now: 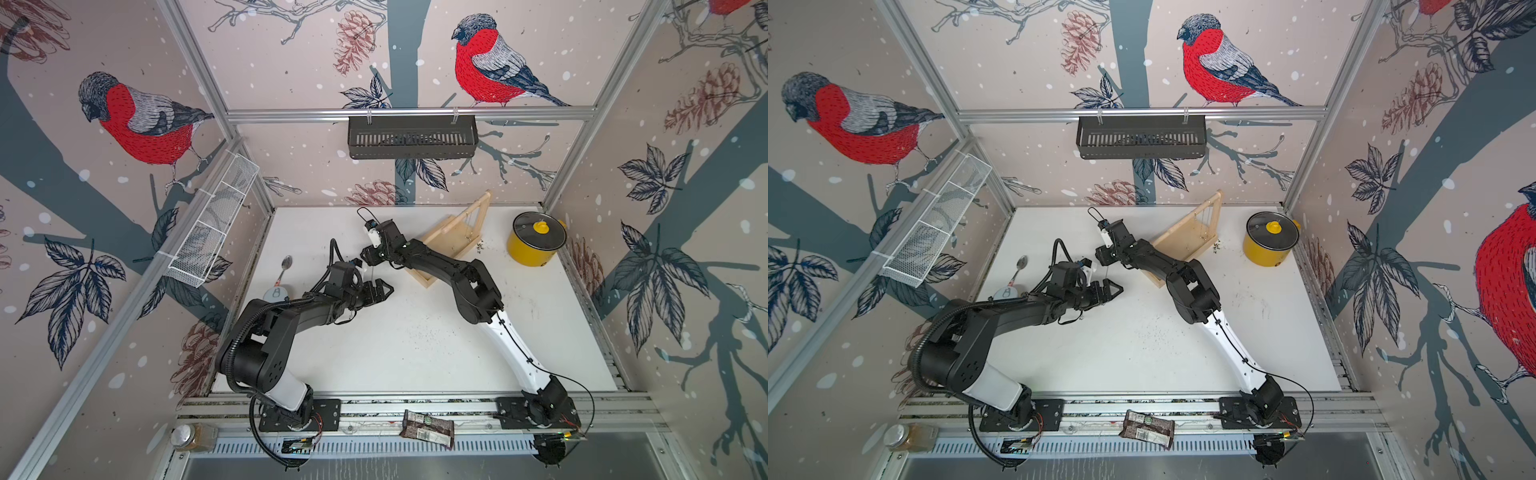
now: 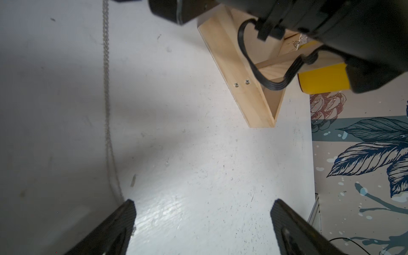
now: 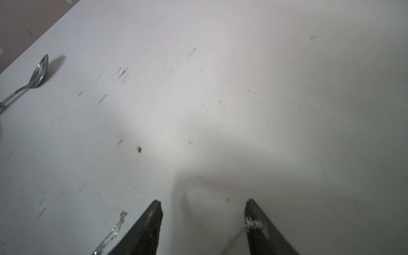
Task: Take the necklace off the jewelry display stand
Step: Adjust the necklace at the center of the board.
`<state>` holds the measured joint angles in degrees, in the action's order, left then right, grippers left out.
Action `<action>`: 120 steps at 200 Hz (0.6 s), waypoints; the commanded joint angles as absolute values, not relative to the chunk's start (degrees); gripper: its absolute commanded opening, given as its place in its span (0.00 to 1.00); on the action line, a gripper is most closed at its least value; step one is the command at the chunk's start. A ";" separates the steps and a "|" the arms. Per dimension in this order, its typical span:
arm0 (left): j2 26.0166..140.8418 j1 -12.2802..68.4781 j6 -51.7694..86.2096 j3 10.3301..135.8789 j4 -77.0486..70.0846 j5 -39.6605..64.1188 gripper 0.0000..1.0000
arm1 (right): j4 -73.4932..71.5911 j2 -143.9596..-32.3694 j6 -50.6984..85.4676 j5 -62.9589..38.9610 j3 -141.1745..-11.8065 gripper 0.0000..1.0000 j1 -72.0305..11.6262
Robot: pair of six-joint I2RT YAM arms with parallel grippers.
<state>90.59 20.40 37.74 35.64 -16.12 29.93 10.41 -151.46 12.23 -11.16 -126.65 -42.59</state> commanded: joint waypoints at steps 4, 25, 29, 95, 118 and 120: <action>91.27 20.74 38.37 35.37 -18.50 30.10 0.96 | 12.30 -150.55 12.74 -11.60 -126.47 0.62 -42.70; 91.16 20.74 38.10 35.13 -17.90 29.50 0.96 | 12.60 -150.42 12.55 -11.51 -126.69 0.62 -42.63; 91.14 20.74 38.08 35.01 -17.80 29.48 0.96 | 12.70 -150.47 12.57 -11.52 -126.86 0.62 -42.63; 89.88 20.74 38.11 32.72 -16.92 29.07 0.96 | 14.83 -149.42 12.81 -11.86 -127.26 0.65 -42.52; 88.91 20.74 37.93 32.17 -16.08 28.69 0.97 | 15.39 -148.98 13.00 -12.02 -127.26 0.67 -42.54; 88.87 20.74 37.89 32.10 -15.97 28.73 0.96 | 15.45 -148.91 13.01 -12.04 -127.27 0.67 -42.54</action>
<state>89.56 20.67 37.67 32.73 -18.52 29.71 14.35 -150.04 12.29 -11.57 -126.85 -42.54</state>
